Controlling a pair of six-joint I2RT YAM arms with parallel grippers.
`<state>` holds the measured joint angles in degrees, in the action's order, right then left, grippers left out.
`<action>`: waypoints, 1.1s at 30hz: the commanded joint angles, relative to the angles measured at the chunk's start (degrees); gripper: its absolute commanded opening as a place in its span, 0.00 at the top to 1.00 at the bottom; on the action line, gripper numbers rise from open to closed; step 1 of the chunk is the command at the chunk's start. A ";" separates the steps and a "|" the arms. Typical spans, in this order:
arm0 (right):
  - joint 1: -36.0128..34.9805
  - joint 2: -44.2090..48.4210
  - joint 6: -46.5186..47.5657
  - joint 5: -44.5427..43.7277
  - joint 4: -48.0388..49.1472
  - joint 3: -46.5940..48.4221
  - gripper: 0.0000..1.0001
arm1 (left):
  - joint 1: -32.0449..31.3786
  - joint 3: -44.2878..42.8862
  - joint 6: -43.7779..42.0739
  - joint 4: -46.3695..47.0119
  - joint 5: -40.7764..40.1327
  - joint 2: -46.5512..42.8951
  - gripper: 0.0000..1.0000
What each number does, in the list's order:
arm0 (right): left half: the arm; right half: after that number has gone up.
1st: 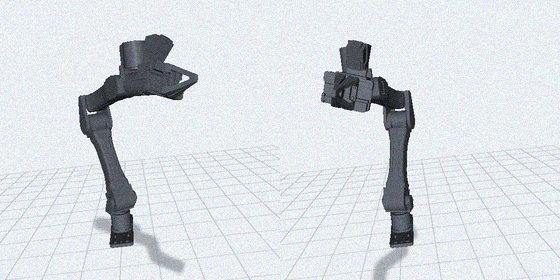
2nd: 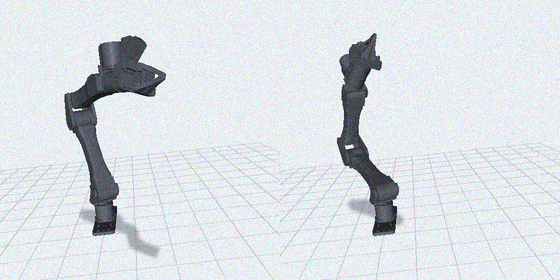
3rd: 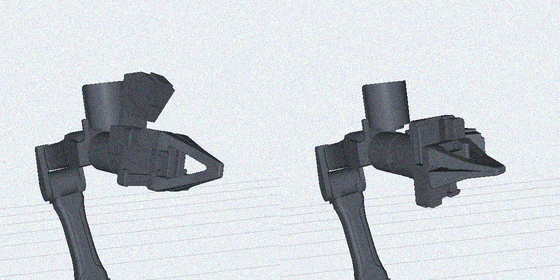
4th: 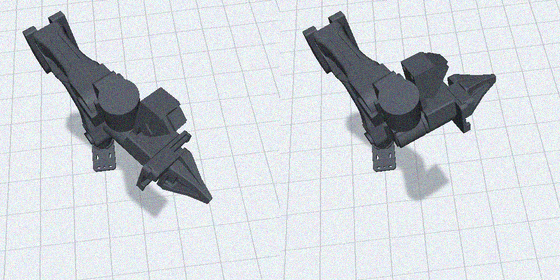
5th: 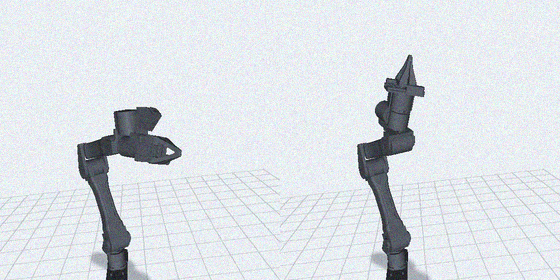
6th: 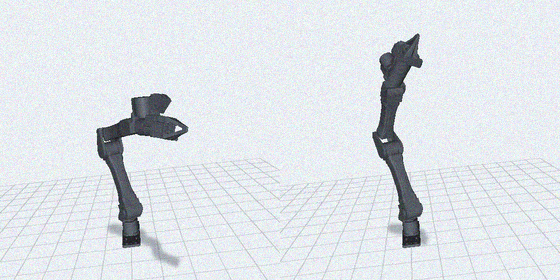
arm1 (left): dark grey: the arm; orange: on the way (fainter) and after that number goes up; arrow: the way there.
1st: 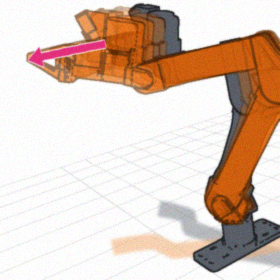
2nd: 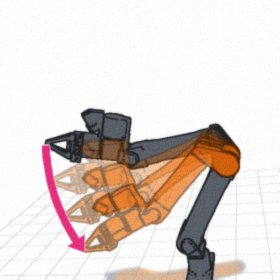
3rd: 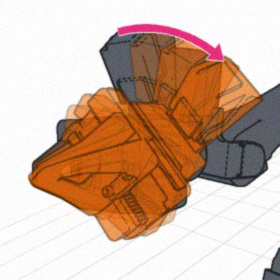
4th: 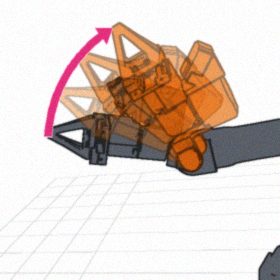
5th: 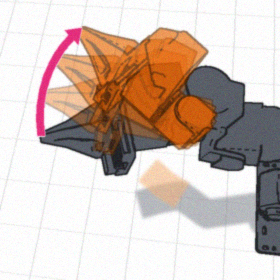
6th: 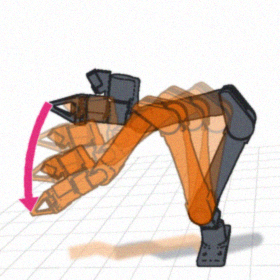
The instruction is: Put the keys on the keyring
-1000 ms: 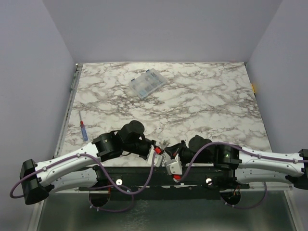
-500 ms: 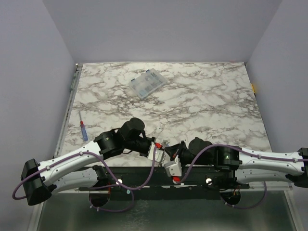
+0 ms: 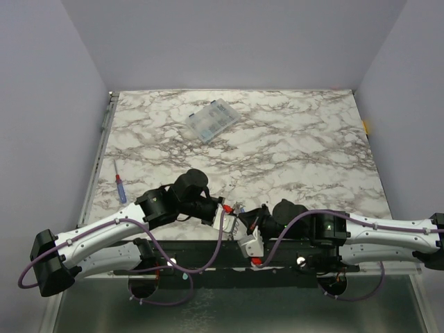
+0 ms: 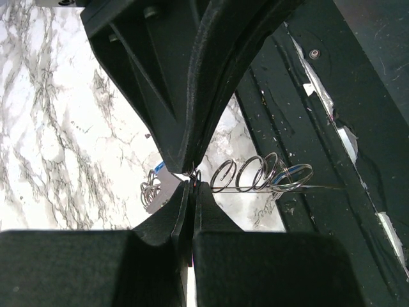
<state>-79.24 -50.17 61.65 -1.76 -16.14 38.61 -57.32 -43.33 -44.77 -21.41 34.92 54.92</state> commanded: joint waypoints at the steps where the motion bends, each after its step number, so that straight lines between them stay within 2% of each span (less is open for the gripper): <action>1: -0.74 0.81 1.02 -0.17 -2.99 -0.01 0.99 | 0.54 0.09 -0.05 2.76 1.84 -0.73 1.00; 9: -0.84 1.22 1.40 0.05 -4.52 0.37 0.99 | 0.67 0.13 -0.07 2.69 1.72 -0.78 1.00; 33: -0.90 1.52 -1.22 -1.52 -0.71 -1.22 0.98 | 1.40 0.96 0.81 5.07 1.56 -3.33 1.00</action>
<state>-79.53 -49.45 61.78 -2.37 -16.75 38.37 -56.62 -42.70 -44.31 -19.75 35.14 53.21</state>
